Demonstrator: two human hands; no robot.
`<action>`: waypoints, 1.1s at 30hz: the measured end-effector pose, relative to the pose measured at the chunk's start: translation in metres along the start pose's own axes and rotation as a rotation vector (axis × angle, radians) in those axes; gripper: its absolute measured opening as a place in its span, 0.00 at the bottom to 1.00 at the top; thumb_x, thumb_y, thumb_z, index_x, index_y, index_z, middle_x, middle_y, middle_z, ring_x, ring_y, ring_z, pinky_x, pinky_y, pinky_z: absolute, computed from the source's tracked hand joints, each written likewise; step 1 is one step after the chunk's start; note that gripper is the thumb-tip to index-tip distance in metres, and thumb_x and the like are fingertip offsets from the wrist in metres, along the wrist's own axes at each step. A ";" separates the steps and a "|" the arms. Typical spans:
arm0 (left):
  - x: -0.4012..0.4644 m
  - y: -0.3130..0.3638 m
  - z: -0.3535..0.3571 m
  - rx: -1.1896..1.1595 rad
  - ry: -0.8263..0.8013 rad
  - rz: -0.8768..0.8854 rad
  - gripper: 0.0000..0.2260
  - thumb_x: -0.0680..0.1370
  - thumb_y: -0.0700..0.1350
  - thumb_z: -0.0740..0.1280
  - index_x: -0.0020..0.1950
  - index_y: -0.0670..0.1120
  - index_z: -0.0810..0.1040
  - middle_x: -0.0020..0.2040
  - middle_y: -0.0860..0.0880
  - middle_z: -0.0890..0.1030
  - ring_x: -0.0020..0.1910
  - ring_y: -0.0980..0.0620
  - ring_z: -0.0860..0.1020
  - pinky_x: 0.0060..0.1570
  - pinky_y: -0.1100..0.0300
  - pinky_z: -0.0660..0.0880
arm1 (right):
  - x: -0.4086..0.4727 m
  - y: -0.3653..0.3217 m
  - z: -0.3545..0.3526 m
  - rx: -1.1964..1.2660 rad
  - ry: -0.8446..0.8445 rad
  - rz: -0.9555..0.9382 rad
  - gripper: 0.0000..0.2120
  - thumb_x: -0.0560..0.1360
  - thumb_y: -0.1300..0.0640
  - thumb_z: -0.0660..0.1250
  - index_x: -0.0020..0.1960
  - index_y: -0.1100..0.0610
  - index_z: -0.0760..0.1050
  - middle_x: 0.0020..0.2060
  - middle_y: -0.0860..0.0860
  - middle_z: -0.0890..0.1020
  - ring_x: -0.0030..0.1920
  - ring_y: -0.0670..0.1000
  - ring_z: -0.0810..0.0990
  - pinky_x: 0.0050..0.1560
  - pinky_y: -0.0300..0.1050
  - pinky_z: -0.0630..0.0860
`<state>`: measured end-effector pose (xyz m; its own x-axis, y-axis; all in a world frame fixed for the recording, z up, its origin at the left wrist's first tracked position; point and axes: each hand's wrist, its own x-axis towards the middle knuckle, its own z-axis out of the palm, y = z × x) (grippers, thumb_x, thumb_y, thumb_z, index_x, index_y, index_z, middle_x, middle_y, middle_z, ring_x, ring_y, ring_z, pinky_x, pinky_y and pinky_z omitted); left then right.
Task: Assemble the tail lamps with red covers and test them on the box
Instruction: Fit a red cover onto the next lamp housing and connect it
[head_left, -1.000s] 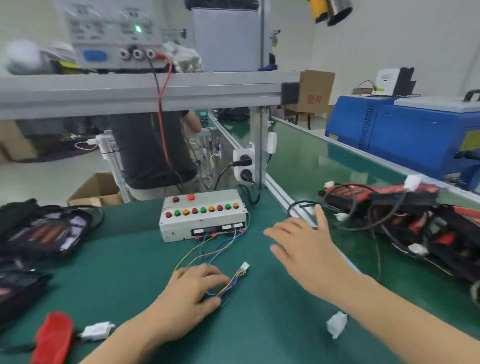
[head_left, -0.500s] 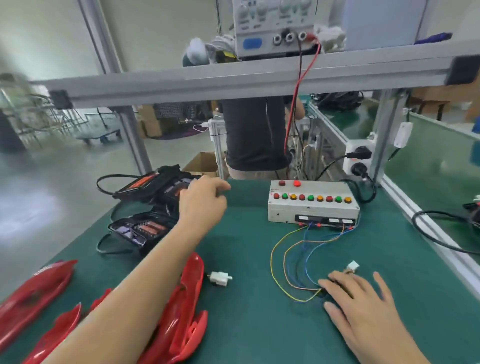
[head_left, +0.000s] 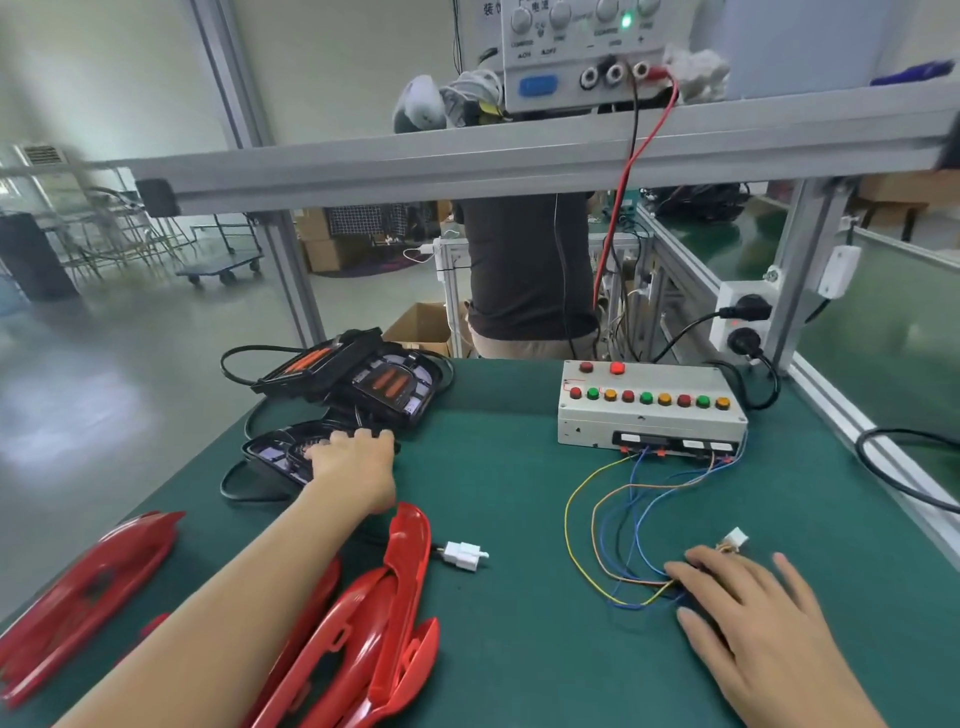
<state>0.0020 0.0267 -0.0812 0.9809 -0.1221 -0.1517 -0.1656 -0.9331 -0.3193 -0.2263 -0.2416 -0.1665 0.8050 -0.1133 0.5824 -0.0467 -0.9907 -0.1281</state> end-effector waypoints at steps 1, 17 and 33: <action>0.001 -0.001 0.002 0.008 0.018 -0.014 0.31 0.74 0.45 0.65 0.74 0.49 0.57 0.68 0.46 0.67 0.67 0.41 0.66 0.61 0.41 0.69 | 0.000 0.000 0.000 -0.005 0.003 0.000 0.37 0.81 0.41 0.38 0.47 0.54 0.85 0.44 0.52 0.85 0.50 0.49 0.71 0.73 0.39 0.41; -0.014 -0.012 -0.023 -0.026 0.401 -0.011 0.08 0.77 0.41 0.62 0.55 0.44 0.74 0.52 0.45 0.80 0.52 0.43 0.79 0.38 0.57 0.67 | -0.002 0.001 0.001 -0.060 0.009 -0.023 0.37 0.81 0.42 0.37 0.47 0.53 0.85 0.44 0.50 0.84 0.43 0.53 0.85 0.57 0.54 0.62; -0.109 0.025 -0.060 -0.421 1.244 0.509 0.14 0.70 0.27 0.68 0.53 0.40 0.81 0.52 0.45 0.83 0.54 0.45 0.81 0.50 0.52 0.78 | 0.001 -0.009 -0.023 0.222 -0.056 0.153 0.20 0.80 0.44 0.56 0.61 0.54 0.79 0.61 0.45 0.76 0.58 0.42 0.68 0.57 0.41 0.66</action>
<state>-0.1028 -0.0039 -0.0166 0.3080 -0.4809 0.8209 -0.6993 -0.6995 -0.1474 -0.2386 -0.2349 -0.1465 0.8302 -0.2502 0.4982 -0.0449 -0.9208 -0.3875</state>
